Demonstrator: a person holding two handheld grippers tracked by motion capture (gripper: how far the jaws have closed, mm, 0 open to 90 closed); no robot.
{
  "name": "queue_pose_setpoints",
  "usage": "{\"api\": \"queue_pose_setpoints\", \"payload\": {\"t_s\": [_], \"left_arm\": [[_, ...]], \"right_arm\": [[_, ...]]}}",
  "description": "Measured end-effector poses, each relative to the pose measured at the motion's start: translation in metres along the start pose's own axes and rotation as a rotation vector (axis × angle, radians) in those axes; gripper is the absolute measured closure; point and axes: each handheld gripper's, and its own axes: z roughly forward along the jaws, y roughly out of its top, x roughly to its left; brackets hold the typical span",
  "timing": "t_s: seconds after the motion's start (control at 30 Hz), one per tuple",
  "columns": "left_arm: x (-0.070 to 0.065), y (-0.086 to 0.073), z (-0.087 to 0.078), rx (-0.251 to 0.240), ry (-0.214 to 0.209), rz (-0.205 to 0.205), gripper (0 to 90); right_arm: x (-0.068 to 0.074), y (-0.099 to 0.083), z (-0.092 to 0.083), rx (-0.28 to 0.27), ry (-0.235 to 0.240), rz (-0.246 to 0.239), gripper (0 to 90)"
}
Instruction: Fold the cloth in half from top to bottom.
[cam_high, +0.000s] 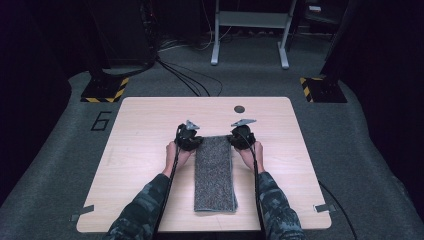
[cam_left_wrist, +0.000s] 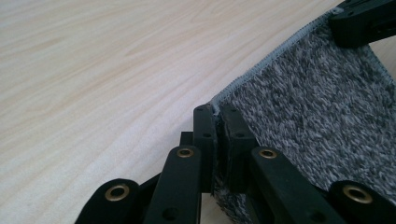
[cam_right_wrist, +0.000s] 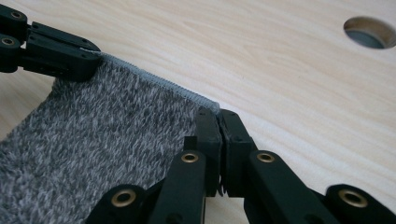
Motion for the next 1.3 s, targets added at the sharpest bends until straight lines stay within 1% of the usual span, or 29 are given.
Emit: {"api": "queue_pose_setpoints", "payload": {"t_s": [0.07,0.1,0.17,0.2,0.23,0.27,0.3,0.33,0.43,0.47,0.5,0.57,0.6,0.63,0.7,0.73,0.77,0.8,0.9,1.0,1.03,1.07,1.1,1.17,1.2,1.27,1.3], "left_arm": [[0.001,0.002,-0.003,-0.008,-0.001,0.003,86.0],[0.002,0.003,-0.005,-0.013,0.002,0.013,86.0],[0.002,0.006,-0.008,-0.022,0.000,0.008,86.0],[0.003,0.007,-0.009,-0.025,0.002,0.017,86.0],[0.003,0.008,-0.009,-0.042,0.008,0.011,86.0],[0.003,0.009,-0.011,-0.043,0.007,0.011,86.0],[0.004,0.010,-0.012,-0.047,0.011,0.013,85.9],[0.004,0.010,-0.013,-0.053,0.013,0.019,85.9],[0.003,0.012,-0.014,-0.067,0.018,0.019,86.0],[0.003,0.012,-0.015,-0.069,0.017,0.019,86.0],[0.003,0.013,-0.016,-0.071,0.018,0.027,86.0],[0.003,0.014,-0.017,-0.081,0.019,0.023,86.0],[0.003,0.015,-0.018,-0.079,0.020,0.032,86.0],[0.003,0.017,-0.019,-0.087,0.019,0.027,86.0],[0.003,0.021,-0.021,-0.097,0.023,0.030,86.0],[0.003,0.023,-0.023,-0.100,0.025,0.034,86.0],[0.004,0.025,-0.024,-0.107,0.026,0.033,86.0],[0.004,0.027,-0.026,-0.113,0.031,0.039,86.0],[0.005,0.032,-0.029,-0.121,0.035,0.044,86.0],[0.007,0.037,-0.031,-0.138,0.038,0.046,86.0],[0.007,0.039,-0.033,-0.149,0.041,0.056,86.0],[0.007,0.039,-0.035,-0.162,0.040,0.068,85.9],[0.008,0.040,-0.036,-0.178,0.046,0.072,85.9],[0.009,0.041,-0.038,-0.190,0.044,0.070,85.9],[0.009,0.042,-0.040,-0.189,0.043,0.081,85.8],[0.009,0.043,-0.041,-0.187,0.044,0.089,85.8],[0.009,0.044,-0.041,-0.197,0.049,0.087,85.8]], "right_arm": [[0.000,0.002,-0.003,-0.003,-0.005,-0.016,88.2],[0.000,0.003,-0.004,-0.014,-0.004,-0.014,88.2],[0.001,0.005,-0.006,-0.026,-0.010,-0.019,88.2],[0.002,0.006,-0.007,-0.030,-0.014,-0.028,88.3],[0.002,0.007,-0.007,-0.037,-0.018,-0.041,88.3],[0.003,0.007,-0.008,-0.033,-0.024,-0.037,88.3],[0.004,0.008,-0.008,-0.039,-0.023,-0.038,88.3],[0.003,0.009,-0.008,-0.044,-0.024,-0.052,88.3],[0.002,0.009,-0.009,-0.057,-0.024,-0.050,88.4],[0.002,0.010,-0.010,-0.056,-0.022,-0.041,88.4],[0.002,0.011,-0.010,-0.063,-0.021,-0.042,88.4],[0.001,0.013,-0.013,-0.073,-0.020,-0.037,88.4],[0.000,0.015,-0.014,-0.080,-0.018,-0.036,88.4],[0.000,0.017,-0.016,-0.082,-0.018,-0.040,88.4],[-0.001,0.020,-0.019,-0.090,-0.019,-0.033,88.4],[-0.001,0.022,-0.021,-0.099,-0.023,-0.043,88.4],[0.000,0.024,-0.022,-0.093,-0.023,-0.038,88.4],[-0.001,0.026,-0.023,-0.097,-0.022,-0.046,88.4],[-0.003,0.032,-0.027,-0.104,-0.018,-0.038,88.4],[-0.004,0.038,-0.030,-0.114,-0.021,-0.057,88.4],[-0.003,0.040,-0.032,-0.119,-0.024,-0.053,88.4],[-0.003,0.042,-0.033,-0.120,-0.022,-0.059,88.4],[-0.004,0.043,-0.034,-0.123,-0.021,-0.066,88.4],[-0.003,0.045,-0.036,-0.129,-0.018,-0.061,88.4],[-0.004,0.046,-0.037,-0.136,-0.015,-0.070,88.4],[-0.003,0.046,-0.039,-0.146,-0.015,-0.071,88.4],[-0.003,0.046,-0.039,-0.148,-0.014,-0.070,88.4]]}}
